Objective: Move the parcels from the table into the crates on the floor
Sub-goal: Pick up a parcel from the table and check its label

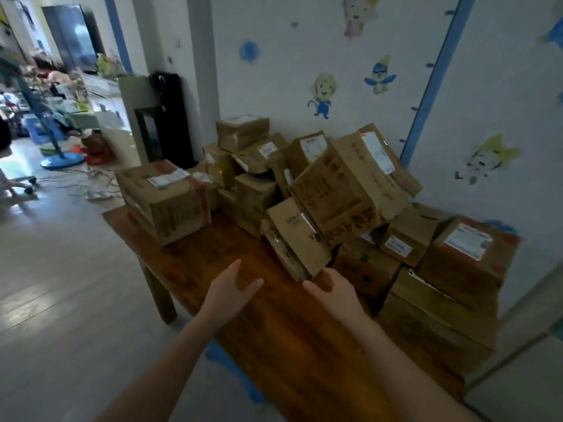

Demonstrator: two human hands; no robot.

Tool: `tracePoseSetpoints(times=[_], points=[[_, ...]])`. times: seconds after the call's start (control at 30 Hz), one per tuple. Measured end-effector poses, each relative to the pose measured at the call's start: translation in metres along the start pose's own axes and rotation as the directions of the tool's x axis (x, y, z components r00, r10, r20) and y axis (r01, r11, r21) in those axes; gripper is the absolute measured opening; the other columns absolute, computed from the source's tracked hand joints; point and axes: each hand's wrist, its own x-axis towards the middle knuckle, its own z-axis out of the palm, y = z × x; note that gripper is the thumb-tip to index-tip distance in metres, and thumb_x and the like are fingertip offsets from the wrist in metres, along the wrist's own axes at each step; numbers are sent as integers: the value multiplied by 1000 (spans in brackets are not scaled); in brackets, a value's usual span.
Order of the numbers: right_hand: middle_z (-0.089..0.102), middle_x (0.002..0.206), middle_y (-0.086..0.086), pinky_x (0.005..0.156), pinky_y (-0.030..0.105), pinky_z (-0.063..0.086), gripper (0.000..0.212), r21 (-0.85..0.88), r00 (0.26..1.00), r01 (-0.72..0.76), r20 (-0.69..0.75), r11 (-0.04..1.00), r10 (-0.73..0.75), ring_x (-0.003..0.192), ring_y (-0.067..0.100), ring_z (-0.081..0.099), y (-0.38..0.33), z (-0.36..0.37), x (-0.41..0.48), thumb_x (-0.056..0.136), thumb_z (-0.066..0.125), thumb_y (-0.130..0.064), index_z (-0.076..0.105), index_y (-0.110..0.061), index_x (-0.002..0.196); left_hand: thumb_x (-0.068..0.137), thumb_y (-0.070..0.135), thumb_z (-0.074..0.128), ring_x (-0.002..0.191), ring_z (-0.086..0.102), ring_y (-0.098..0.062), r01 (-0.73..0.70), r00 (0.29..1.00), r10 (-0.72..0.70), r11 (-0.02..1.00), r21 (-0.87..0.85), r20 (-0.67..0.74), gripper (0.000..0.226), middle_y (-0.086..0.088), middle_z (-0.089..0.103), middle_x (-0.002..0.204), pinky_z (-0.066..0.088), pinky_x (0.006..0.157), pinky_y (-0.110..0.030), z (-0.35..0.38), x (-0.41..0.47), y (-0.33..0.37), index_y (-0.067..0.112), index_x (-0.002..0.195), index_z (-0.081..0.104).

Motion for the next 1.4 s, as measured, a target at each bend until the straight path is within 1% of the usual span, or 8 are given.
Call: tracePoseSetpoints(times=[0.23, 0.43, 0.53, 0.67, 0.77, 0.93, 1.1, 1.4], points=[[38, 148, 6, 106, 30, 33, 70, -3, 992, 43, 116, 999, -43, 134, 21, 38, -84, 52, 113, 90, 58, -45, 32, -13, 146, 89, 41, 59, 137, 35, -24, 100, 994, -102, 993, -56, -43, 75, -7, 30, 153, 36, 109, -39, -68, 103, -34, 17, 150, 22], [42, 146, 5, 107, 44, 39, 76, -30, 987, 61, 154, 998, -56, 131, 21, 43, -132, 95, 180, 84, 59, -57, 34, -19, 145, 89, 43, 59, 135, 38, -24, 139, 986, -145, 987, -78, -76, 75, -8, 36, 150, 38, 109, -39, -118, 166, -78, 13, 149, 26], [41, 146, 6, 107, 35, 37, 71, -33, 988, 40, 148, 999, -35, 132, 22, 41, -154, 124, 212, 88, 59, -48, 33, -14, 146, 90, 41, 59, 132, 41, -24, 163, 975, -177, 981, -105, -134, 70, -8, 41, 146, 39, 106, -35, -140, 200, -101, 11, 146, 30], [40, 147, 7, 106, 33, 37, 72, -43, 995, 6, 96, 999, -2, 133, 22, 41, -181, 166, 250, 89, 60, -46, 33, -12, 145, 91, 40, 59, 121, 50, -23, 175, 968, -199, 972, -158, -155, 56, -7, 53, 129, 40, 91, -27, -170, 244, -132, 10, 136, 43], [38, 149, 7, 108, 35, 36, 72, -41, 997, -45, 57, 998, 47, 134, 22, 39, -205, 198, 271, 89, 60, -46, 32, -12, 146, 90, 42, 59, 98, 55, -21, 188, 964, -211, 971, -146, -162, 31, -2, 53, 104, 46, 79, -31, -193, 277, -154, 18, 105, 45], [32, 152, 6, 110, 37, 34, 71, -63, 994, -97, 43, 993, 100, 138, 23, 33, -236, 239, 301, 91, 58, -45, 28, -15, 148, 88, 41, 62, 71, 49, -11, 256, 953, -276, 954, -155, -123, 45, -3, 52, 88, 33, 48, -18, -226, 328, -177, 3, 107, 46], [26, 155, 7, 112, 40, 30, 73, -96, 993, -114, 12, 989, 115, 141, 25, 28, -259, 249, 344, 92, 56, -46, 23, -14, 150, 81, 52, 66, 114, 52, -28, 423, 899, -437, 849, -316, 30, 79, -13, 49, 129, 51, 85, -33, -228, 362, -191, 3, 133, 33], [16, 158, 6, 113, 37, 23, 70, -27, 983, -178, 46, 984, 179, 144, 25, 19, -284, 269, 414, 99, 44, -39, 8, -14, 153, 85, 43, 65, 121, 46, -28, 530, 824, -548, 661, -532, 140, 76, -11, 47, 132, 42, 93, -33, -219, 385, -187, 2, 138, 30]])
